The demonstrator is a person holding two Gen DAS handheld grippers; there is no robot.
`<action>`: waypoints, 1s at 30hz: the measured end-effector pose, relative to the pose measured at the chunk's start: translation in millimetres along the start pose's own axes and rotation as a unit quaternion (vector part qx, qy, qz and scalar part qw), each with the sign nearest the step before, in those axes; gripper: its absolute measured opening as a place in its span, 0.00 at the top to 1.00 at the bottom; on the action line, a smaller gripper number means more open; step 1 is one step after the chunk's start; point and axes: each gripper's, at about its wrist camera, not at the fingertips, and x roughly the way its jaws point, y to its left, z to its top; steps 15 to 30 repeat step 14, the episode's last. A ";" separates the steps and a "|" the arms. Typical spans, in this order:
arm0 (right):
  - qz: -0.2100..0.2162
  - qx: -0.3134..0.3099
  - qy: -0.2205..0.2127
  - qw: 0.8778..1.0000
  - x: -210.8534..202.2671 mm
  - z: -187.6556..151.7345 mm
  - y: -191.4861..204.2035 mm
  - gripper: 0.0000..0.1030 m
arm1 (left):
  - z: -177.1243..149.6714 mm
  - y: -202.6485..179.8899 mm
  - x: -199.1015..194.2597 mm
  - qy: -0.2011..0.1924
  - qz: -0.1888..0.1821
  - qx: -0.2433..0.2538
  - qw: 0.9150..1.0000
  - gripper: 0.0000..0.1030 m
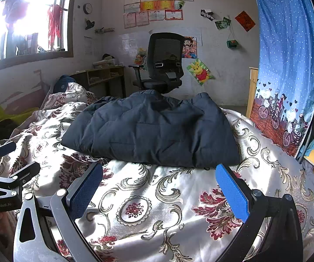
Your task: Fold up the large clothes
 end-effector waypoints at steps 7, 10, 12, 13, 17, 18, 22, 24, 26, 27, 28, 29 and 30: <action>0.000 0.000 0.000 1.000 -0.1 0.2 -0.2 0.01 | -1.4 -2.5 0.8 -0.002 -0.003 0.009 1.000 0.00; 0.000 0.000 0.000 1.000 0.1 0.3 -0.3 0.01 | -1.3 -0.1 2.2 -0.001 -0.001 0.009 1.000 0.00; 0.000 0.000 0.001 1.000 0.1 0.3 -0.3 0.01 | -1.9 -0.4 2.4 0.000 -0.001 0.008 1.000 0.00; 0.000 0.000 0.001 1.000 0.1 0.3 -0.3 0.01 | -2.9 -5.9 0.4 0.001 0.000 0.009 1.000 0.00; 0.000 0.000 0.002 1.000 0.0 0.4 -0.3 0.01 | -2.8 -3.1 2.3 0.002 0.000 0.008 1.000 0.00; 0.000 0.000 0.002 1.000 0.0 0.4 -0.3 0.01 | -2.8 -3.1 2.3 0.002 0.000 0.008 1.000 0.00; 0.000 0.000 0.002 1.000 0.0 0.4 -0.3 0.01 | -2.8 -3.1 2.3 0.002 0.000 0.008 1.000 0.00; 0.000 0.000 0.002 1.000 0.0 0.4 -0.3 0.01 | -2.8 -3.1 2.3 0.002 0.000 0.008 1.000 0.00; 0.000 0.000 0.002 1.000 0.0 0.4 -0.3 0.01 | -2.8 -3.1 2.3 0.002 0.000 0.008 1.000 0.00; 0.000 0.000 0.002 1.000 0.0 0.4 -0.3 0.01 | -2.8 -3.1 2.3 0.002 0.000 0.008 1.000 0.00; 0.000 0.000 0.002 1.000 0.0 0.4 -0.3 0.01 | -2.8 -3.1 2.3 0.002 0.000 0.008 1.000 0.00; 0.000 0.000 0.002 1.000 0.0 0.4 -0.3 0.01 | -2.8 -3.1 2.3 0.002 0.000 0.008 1.000 0.00; 0.000 0.000 0.002 1.000 0.0 0.4 -0.3 0.01 | -2.8 -3.1 2.3 0.002 0.000 0.008 1.000 0.00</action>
